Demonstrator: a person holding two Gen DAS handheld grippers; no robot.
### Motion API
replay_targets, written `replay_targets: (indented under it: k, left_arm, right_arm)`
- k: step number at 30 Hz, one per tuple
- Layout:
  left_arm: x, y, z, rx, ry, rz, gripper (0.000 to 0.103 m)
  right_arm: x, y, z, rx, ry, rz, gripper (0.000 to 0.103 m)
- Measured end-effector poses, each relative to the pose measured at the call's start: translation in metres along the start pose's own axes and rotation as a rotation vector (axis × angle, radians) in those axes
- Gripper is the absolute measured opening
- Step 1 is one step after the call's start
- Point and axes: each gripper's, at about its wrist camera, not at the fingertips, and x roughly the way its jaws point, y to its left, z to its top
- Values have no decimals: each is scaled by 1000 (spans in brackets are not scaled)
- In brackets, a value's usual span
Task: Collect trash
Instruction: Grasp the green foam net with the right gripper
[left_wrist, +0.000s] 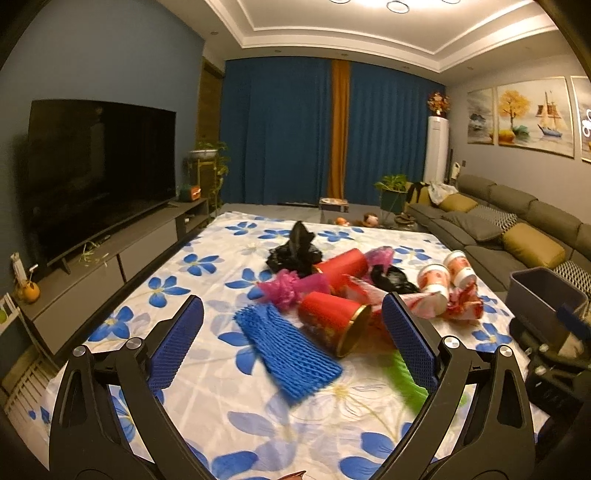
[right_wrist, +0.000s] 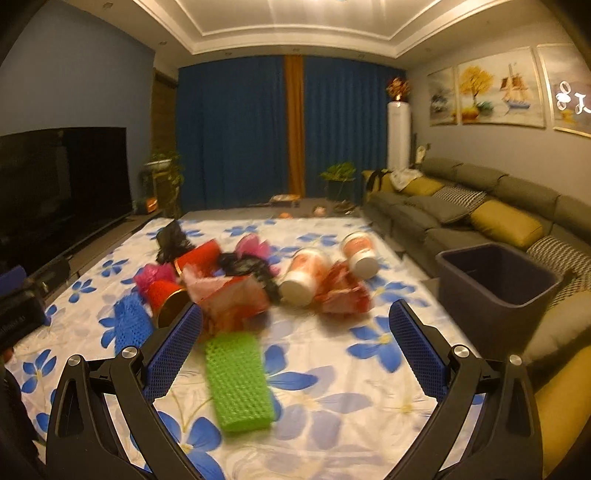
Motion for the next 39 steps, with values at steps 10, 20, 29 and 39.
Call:
replay_targets:
  k: [10, 20, 29, 39]
  left_arm:
    - [24, 22, -7, -28, 15, 7, 88]
    - [34, 26, -12, -37, 40, 1, 87]
    - [34, 22, -12, -37, 40, -3, 87]
    - [33, 14, -11, -18, 52, -20, 83]
  right_arm:
    - [54, 24, -33, -40, 184, 64, 86]
    - [82, 28, -48, -46, 299, 71, 78]
    - [94, 35, -58, -79, 398, 105, 61]
    - [89, 34, -60, -74, 381, 142, 19]
